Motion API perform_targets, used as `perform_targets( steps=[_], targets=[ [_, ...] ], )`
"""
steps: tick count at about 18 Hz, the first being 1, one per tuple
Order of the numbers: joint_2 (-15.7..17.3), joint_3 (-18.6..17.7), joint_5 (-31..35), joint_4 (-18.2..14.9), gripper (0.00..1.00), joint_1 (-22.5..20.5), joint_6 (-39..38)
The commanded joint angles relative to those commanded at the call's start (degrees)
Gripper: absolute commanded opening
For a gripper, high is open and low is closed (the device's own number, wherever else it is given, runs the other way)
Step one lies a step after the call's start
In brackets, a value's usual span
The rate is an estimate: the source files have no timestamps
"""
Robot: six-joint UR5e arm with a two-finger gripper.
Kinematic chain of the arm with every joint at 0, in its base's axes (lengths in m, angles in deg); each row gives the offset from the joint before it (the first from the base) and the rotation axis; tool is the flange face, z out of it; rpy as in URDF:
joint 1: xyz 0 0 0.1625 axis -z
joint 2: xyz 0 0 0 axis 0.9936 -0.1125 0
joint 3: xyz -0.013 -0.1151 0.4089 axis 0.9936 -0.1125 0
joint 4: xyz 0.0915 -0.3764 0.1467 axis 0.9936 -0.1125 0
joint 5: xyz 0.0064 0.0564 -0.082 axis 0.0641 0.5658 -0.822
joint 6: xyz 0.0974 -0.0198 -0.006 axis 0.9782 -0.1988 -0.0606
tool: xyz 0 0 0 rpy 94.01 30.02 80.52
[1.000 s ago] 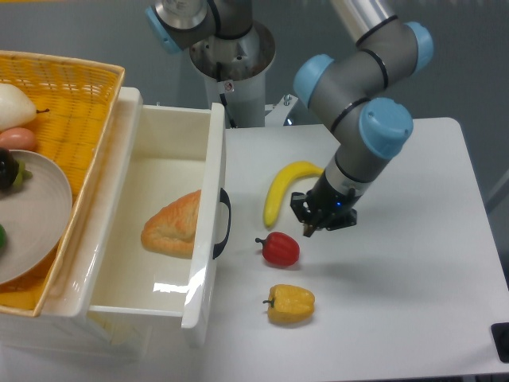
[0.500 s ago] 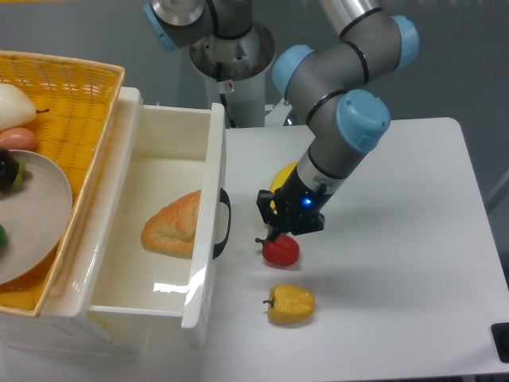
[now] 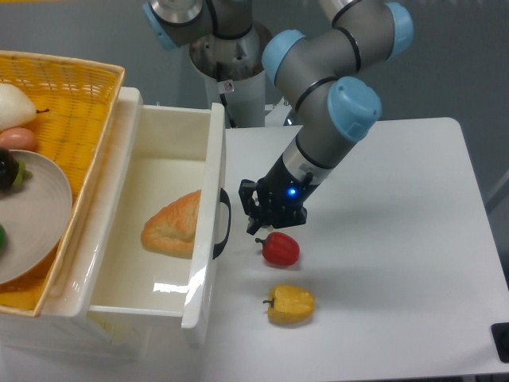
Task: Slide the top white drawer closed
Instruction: 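Lower the gripper beside the drawer's front panel near its black handle, then push the drawer front with the gripper, sliding the drawer into the cabinet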
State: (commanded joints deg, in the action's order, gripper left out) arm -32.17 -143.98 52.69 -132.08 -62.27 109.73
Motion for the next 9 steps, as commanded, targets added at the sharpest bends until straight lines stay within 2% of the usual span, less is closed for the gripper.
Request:
perform_targets(
  steps=[9],
  targets=[
    [0.1, 0.0, 0.0, -0.4, 0.06, 1.6, -0.5]
  ],
)
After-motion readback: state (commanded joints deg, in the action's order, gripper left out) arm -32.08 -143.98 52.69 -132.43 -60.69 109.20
